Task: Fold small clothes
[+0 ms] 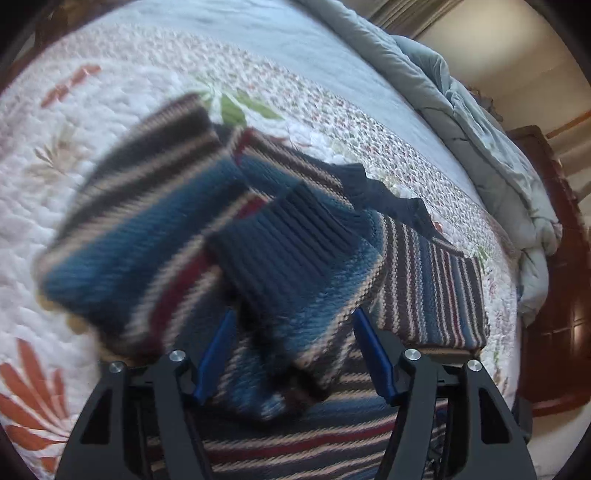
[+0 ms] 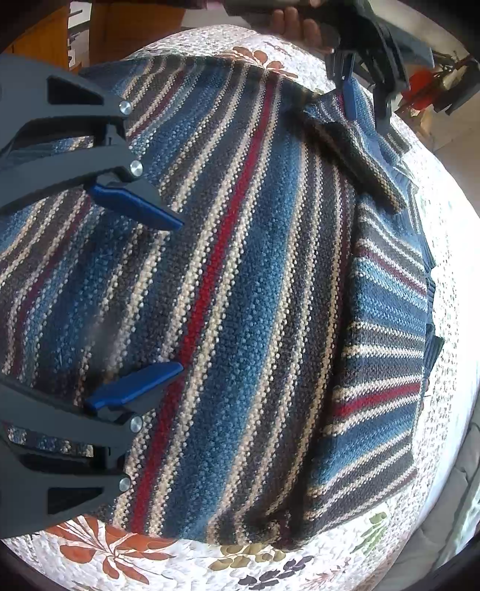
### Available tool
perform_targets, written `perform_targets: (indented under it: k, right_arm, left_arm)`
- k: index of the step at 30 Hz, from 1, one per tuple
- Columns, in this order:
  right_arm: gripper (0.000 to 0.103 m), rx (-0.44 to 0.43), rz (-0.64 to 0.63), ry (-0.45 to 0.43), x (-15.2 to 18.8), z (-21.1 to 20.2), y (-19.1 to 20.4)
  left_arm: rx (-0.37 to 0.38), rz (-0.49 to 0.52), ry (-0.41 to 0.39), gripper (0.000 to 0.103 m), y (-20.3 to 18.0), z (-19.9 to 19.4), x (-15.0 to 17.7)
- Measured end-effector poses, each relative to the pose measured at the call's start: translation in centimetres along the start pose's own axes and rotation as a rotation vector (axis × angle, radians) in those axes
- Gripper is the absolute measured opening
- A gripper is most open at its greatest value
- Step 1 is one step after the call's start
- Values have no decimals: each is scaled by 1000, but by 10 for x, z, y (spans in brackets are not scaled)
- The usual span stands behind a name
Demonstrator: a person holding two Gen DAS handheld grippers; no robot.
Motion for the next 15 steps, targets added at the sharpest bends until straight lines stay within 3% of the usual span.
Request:
perform_targets:
  k: [1,3,5,8,10,12,14,15]
  right_arm:
    - [74,1,1,-2,0,0,-1]
    - [74,-1,3,-4,2,-2,-4]
    - [74,-9,6,-9,4,-3,-7]
    - [74,-14,7,-16,8,-5,-8]
    - [74,-20,9,-19,10,-5,-10]
    - [74,-25,16,-20,12,-6,-13]
    - [74,-25,21,-21,12,-7,-13]
    - [74,-25,24,-22,13,-9,-15]
  left_arm:
    - [7,-12,21,60,0,8,-2]
    - [-4,-47,44,28,2,21,-2]
    - [10,-89,45,16,3,25,0]
    - [1,-74,-50,14,-12,10,9]
    - [-1,29,-140,14,-40,-4,23]
    - [-6,150,-179,14,-71,-10,40]
    - [28,273,-117,20,-103,-2,64]
    - [53,334,-45,30,-117,6,79]
Point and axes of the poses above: each gripper's, at about its wrist camera, not at the fingertips, and z roughly the way its jaws point, y to its left, x to its underside, the point moved 2 cm from there along z, roughly the way its jaws point, and after that the axes turned 10 degrees about -z, right-handed, at the moved point
